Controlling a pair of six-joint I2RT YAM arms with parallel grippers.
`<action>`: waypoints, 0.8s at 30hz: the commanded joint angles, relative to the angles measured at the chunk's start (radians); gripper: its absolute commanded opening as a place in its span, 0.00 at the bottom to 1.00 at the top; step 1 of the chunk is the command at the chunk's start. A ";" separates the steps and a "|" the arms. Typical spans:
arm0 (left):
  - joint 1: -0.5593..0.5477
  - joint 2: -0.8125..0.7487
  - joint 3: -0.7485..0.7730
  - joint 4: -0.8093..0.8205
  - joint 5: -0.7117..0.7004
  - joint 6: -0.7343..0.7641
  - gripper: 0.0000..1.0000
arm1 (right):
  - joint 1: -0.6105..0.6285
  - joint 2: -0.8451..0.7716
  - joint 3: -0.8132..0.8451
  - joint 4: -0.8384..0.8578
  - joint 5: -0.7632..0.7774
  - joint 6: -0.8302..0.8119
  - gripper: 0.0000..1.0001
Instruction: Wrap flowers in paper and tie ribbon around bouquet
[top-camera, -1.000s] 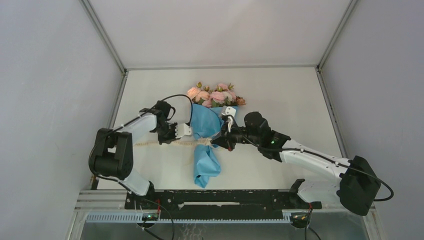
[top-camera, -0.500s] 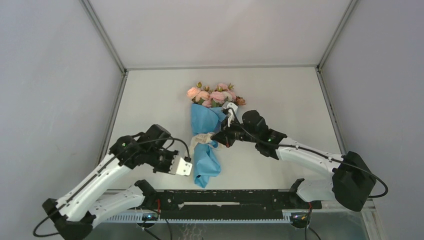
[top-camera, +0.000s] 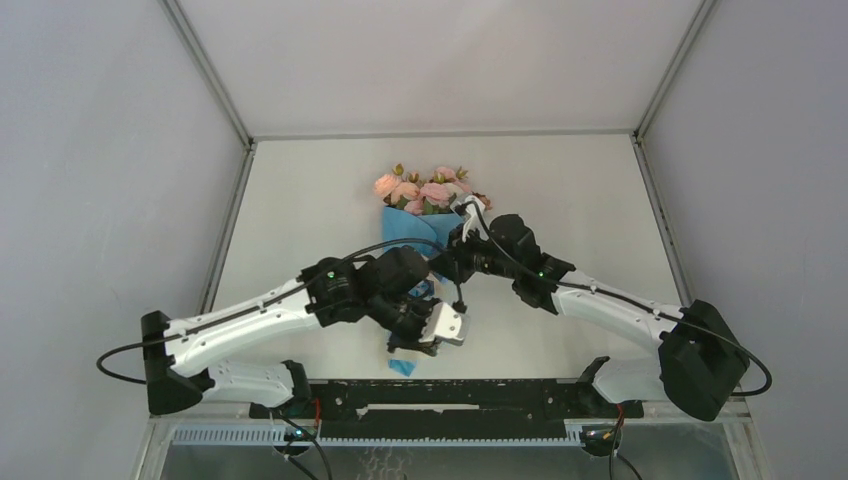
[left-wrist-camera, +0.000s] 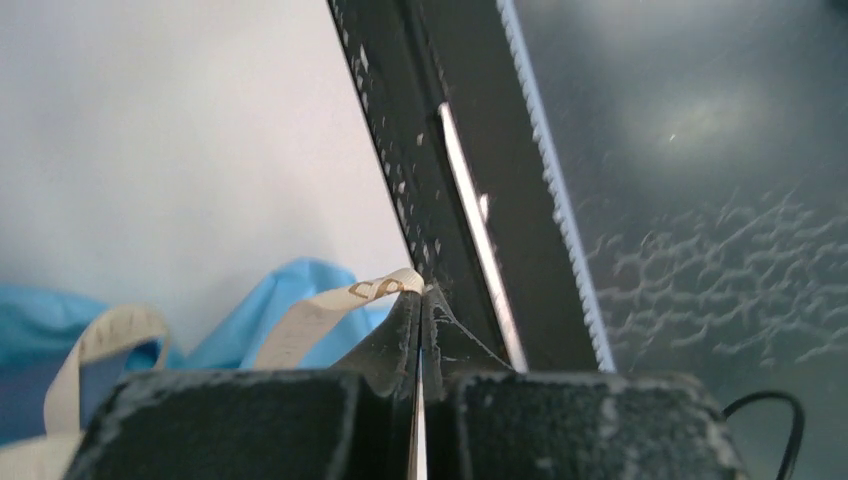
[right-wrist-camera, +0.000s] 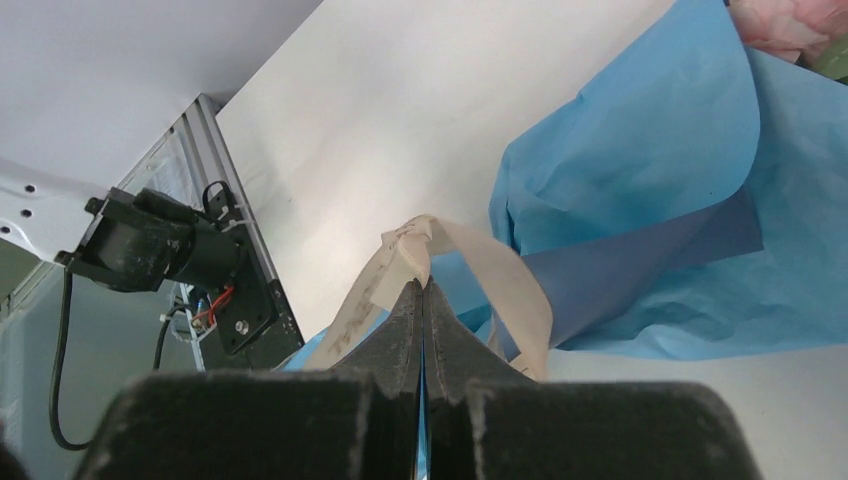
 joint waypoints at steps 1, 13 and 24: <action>-0.022 0.074 0.116 0.306 0.122 -0.277 0.00 | -0.022 -0.021 0.038 0.067 -0.020 0.030 0.00; -0.056 0.152 -0.063 0.659 0.099 -0.457 0.00 | -0.052 -0.031 0.038 0.028 -0.066 -0.009 0.00; -0.024 0.047 0.001 0.270 -0.133 -0.091 0.68 | -0.035 -0.042 0.038 0.001 -0.041 0.009 0.00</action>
